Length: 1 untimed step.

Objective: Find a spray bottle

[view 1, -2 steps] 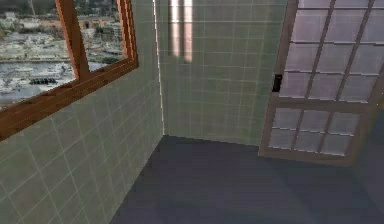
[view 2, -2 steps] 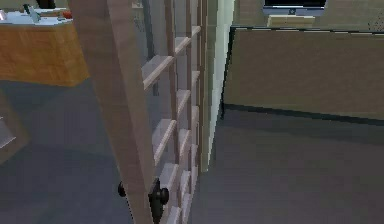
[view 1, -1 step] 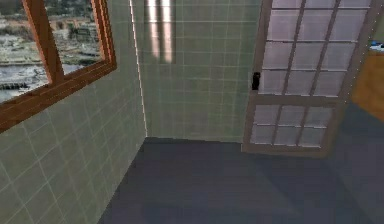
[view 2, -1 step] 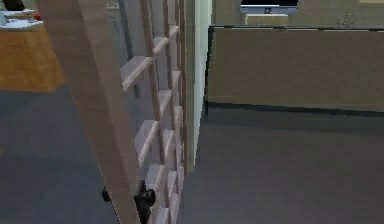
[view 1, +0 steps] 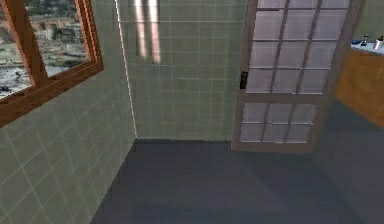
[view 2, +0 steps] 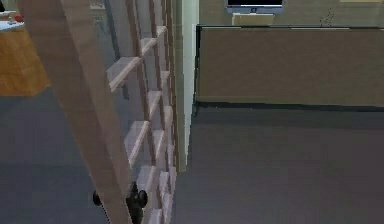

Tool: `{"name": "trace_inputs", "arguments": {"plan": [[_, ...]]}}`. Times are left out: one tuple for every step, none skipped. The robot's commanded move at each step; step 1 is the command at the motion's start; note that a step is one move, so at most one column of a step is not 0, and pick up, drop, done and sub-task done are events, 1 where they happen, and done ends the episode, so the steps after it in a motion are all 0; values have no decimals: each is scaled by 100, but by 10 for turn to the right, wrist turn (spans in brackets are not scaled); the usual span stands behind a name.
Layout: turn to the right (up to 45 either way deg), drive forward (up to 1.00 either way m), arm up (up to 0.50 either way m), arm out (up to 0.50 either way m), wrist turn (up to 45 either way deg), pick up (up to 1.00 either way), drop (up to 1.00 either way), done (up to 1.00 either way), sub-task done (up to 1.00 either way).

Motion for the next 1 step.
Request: {"name": "trace_inputs", "arguments": {"plan": [[0,35,0,0,0,0,0,0,0]]}}
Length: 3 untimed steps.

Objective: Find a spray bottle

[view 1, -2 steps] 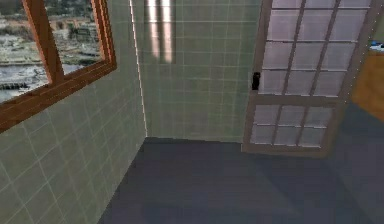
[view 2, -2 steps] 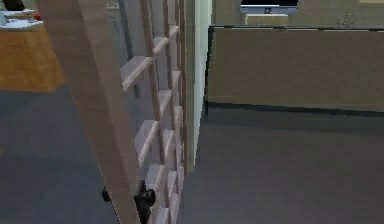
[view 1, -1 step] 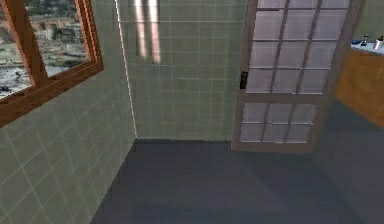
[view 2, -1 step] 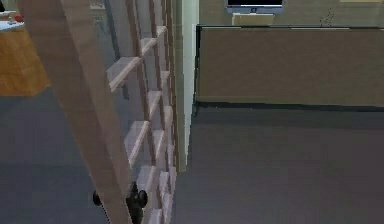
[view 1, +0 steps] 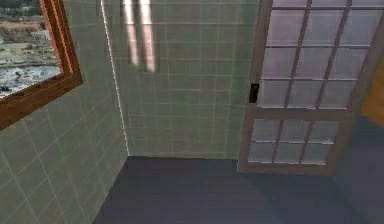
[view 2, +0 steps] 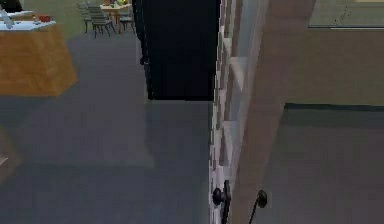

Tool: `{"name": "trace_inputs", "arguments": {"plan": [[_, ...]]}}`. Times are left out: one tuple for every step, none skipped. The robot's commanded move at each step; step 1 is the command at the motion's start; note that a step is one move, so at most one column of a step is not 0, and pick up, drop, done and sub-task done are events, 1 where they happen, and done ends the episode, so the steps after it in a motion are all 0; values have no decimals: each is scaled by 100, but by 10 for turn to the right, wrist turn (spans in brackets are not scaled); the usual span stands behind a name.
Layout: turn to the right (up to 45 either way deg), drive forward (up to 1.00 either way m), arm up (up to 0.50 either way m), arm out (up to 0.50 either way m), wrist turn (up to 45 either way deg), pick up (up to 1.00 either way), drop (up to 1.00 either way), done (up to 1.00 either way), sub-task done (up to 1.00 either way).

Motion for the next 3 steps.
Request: {"name": "trace_inputs", "arguments": {"plan": [[240,0,0,0,0,0,0,0,0],[0,30,0,0,0,0,0,0,0],[450,0,0,0,0,0,0,0,0]]}}
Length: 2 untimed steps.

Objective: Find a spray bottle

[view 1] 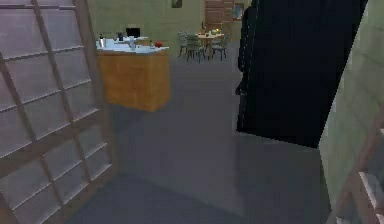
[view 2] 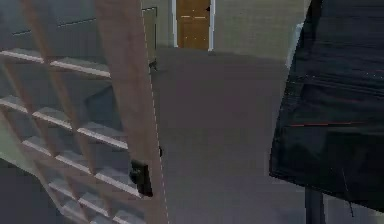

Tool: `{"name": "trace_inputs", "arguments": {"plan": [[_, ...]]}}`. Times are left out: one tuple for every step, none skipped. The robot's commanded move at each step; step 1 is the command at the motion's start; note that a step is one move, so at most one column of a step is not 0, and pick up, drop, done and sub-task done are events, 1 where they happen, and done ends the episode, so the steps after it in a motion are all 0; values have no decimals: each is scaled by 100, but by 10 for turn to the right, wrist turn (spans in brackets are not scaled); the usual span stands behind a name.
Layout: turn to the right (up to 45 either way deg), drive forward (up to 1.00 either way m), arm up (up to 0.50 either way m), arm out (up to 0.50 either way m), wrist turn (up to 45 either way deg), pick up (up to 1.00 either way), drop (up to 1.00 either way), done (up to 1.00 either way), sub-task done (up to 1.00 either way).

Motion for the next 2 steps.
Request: {"name": "trace_inputs", "arguments": {"plan": [[0,100,0,0,0,0,0,0,0],[0,100,0,0,0,0,0,0,0]]}}
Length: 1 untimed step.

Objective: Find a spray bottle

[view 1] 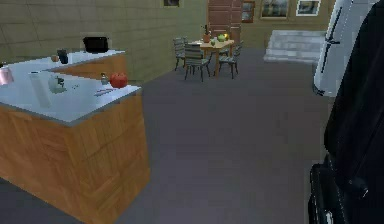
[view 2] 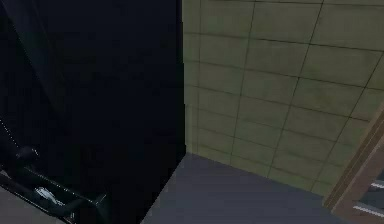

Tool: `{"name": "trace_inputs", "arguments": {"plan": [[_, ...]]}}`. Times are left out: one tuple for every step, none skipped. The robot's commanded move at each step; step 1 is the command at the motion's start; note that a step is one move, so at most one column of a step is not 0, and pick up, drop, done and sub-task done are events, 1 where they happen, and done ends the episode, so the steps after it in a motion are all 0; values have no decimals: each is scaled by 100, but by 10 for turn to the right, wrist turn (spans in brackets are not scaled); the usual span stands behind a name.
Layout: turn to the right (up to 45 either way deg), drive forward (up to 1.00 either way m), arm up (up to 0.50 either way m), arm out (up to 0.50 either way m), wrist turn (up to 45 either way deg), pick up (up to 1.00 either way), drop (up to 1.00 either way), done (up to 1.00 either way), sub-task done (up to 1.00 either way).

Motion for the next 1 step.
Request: {"name": "trace_inputs", "arguments": {"plan": [[30,0,0,0,0,0,0,0,0]]}}
